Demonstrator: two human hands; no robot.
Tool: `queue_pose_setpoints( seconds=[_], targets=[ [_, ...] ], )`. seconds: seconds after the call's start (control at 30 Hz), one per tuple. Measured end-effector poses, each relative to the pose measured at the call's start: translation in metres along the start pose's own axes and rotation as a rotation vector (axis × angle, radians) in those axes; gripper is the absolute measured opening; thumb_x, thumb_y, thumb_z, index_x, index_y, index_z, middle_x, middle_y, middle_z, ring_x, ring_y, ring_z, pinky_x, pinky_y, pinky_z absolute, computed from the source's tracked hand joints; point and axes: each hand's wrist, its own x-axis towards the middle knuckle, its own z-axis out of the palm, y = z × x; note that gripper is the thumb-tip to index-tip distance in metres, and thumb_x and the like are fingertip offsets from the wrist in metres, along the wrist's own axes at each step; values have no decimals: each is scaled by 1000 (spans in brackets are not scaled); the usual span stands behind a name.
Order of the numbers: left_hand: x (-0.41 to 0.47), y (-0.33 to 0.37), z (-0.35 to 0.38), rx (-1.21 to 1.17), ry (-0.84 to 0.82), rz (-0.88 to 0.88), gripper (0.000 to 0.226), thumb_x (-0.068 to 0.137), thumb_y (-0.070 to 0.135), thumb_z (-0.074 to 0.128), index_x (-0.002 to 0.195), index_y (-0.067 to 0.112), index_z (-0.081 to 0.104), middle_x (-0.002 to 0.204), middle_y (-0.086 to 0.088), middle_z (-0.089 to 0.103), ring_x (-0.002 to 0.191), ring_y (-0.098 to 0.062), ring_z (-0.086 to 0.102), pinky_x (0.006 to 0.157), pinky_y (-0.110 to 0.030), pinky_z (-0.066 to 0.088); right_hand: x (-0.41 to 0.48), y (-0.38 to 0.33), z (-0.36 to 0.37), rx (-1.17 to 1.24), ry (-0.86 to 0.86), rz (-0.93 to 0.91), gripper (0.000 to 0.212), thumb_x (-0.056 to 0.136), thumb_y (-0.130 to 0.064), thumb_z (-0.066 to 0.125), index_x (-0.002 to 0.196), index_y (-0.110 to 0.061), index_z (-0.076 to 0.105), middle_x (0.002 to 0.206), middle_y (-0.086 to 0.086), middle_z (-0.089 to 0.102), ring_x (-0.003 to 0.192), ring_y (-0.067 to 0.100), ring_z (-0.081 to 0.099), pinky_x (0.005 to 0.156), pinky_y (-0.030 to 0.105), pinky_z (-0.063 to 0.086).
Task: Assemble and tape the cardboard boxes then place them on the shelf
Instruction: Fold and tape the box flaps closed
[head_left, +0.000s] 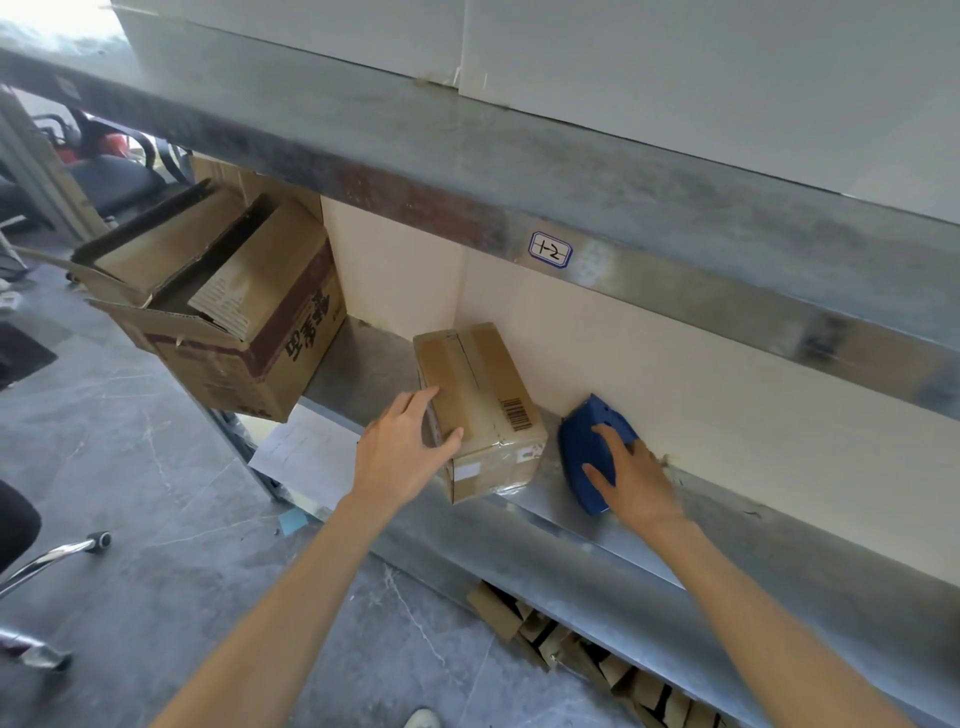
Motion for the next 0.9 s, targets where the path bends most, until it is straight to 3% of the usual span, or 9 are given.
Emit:
queue_pose_setpoints(
  seconds=[0.1,0.17,0.23,0.47,0.6,0.7,0.8,0.87,0.9],
  targets=[
    [-3,0,1,-7,2,-15,62,89,55,60,144,28,45,138,6,54,117,-18,58,92,-39,53,1,1,4,72,-85,-25,61,101,-39,48,153,-36,16,101,11,60,84,24,60,68,35,51],
    [-3,1,2,-10,5,-25,63,89,55,60,144,28,45,137,7,54,115,-17,58,91,-40,54,3,3,7,122,-123,-39,63,100,-29,51,152,-34,16,70,6,53,59,18,53,54,31,43],
    [-3,1,3,-8,5,-27,63,89,56,60,144,29,44,137,7,53,115,-17,58,90,-40,54,9,8,8,189,-146,-44,64,99,-21,54,151,-32,18,61,10,49,51,20,47,50,32,40],
    [-3,1,4,-7,-13,-39,66,88,58,60,144,28,44,137,7,54,116,-17,58,91,-42,54,27,16,-13,301,-279,-32,90,88,-5,60,152,-43,9,111,32,58,64,24,50,58,35,41],
    [-3,2,2,-10,-25,-51,66,88,59,59,145,29,42,137,7,54,117,-17,57,92,-41,54,31,11,-21,386,-290,-27,93,83,4,61,148,-44,16,141,13,44,116,47,54,82,52,51],
    [-3,3,1,-15,-38,-57,67,89,58,60,146,29,41,135,6,55,116,-17,58,91,-36,54,32,6,-20,373,-281,-9,93,82,6,62,147,-43,17,140,19,45,124,47,49,87,50,51],
    [-2,3,1,-13,-58,-69,67,89,58,60,146,30,40,136,6,54,118,-17,57,91,-34,51,32,3,-16,321,-287,33,96,86,7,55,153,-41,7,107,22,59,84,37,64,57,32,44],
    [-1,2,0,-21,-65,-72,67,89,59,60,147,30,40,137,6,54,118,-17,57,90,-32,50,26,1,-14,295,-254,48,93,90,4,49,153,-45,2,68,12,49,51,21,49,44,28,37],
    [-1,2,0,-26,-65,-69,67,89,59,60,147,30,40,138,6,53,118,-17,57,89,-32,50,23,-1,-15,289,-222,46,88,94,-2,48,152,-48,1,68,10,49,51,19,50,45,30,42]
  ],
)
